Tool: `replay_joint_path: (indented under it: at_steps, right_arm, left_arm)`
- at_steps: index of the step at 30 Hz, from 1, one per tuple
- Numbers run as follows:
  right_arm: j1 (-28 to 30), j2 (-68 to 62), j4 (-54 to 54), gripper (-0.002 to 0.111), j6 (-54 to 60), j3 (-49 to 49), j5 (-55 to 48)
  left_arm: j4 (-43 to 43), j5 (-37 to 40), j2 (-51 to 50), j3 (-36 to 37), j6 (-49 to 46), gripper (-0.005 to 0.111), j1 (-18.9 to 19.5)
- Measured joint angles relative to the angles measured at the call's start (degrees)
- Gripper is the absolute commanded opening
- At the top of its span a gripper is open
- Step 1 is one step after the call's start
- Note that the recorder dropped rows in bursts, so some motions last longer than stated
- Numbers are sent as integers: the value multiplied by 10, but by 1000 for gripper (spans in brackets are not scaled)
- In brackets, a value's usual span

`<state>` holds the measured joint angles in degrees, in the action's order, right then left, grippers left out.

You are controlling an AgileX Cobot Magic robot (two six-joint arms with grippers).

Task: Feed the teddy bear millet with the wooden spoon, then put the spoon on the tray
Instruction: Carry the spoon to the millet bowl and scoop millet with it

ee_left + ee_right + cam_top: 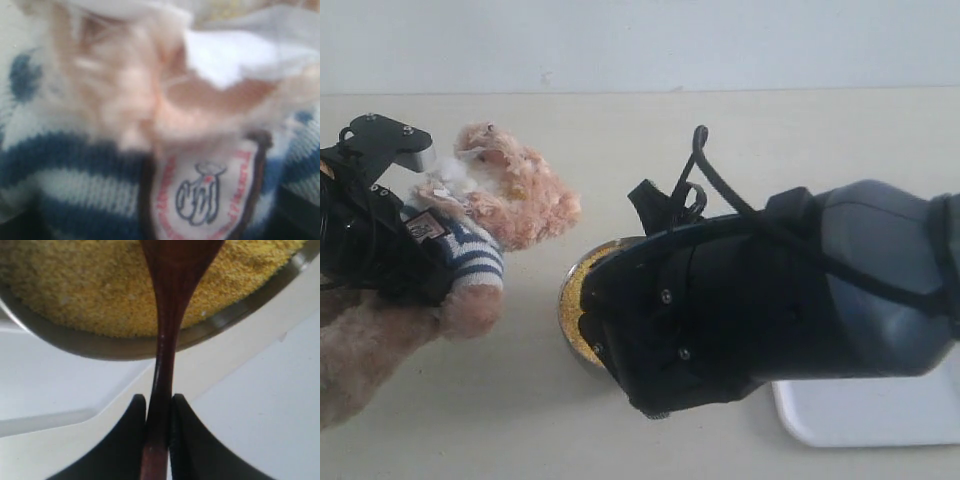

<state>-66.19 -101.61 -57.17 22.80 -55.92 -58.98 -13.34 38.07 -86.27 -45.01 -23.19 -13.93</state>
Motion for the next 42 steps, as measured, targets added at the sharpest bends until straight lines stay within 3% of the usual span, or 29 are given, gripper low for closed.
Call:
replay_joint_path:
  at_steps: [14, 25, 42]
  right_arm:
    - [4, 1, 47, 0, 41, 0, 0]
    - [46, 1, 98, 0, 7, 0, 19]
    - [50, 18, 130, 0, -14, 0, 30]
  left_arm:
    - [0, 0, 0, 0, 0, 4, 0]
    - [0, 0, 0, 0, 0, 4, 0]
    - [-2, 0, 0, 0, 0, 4, 0]
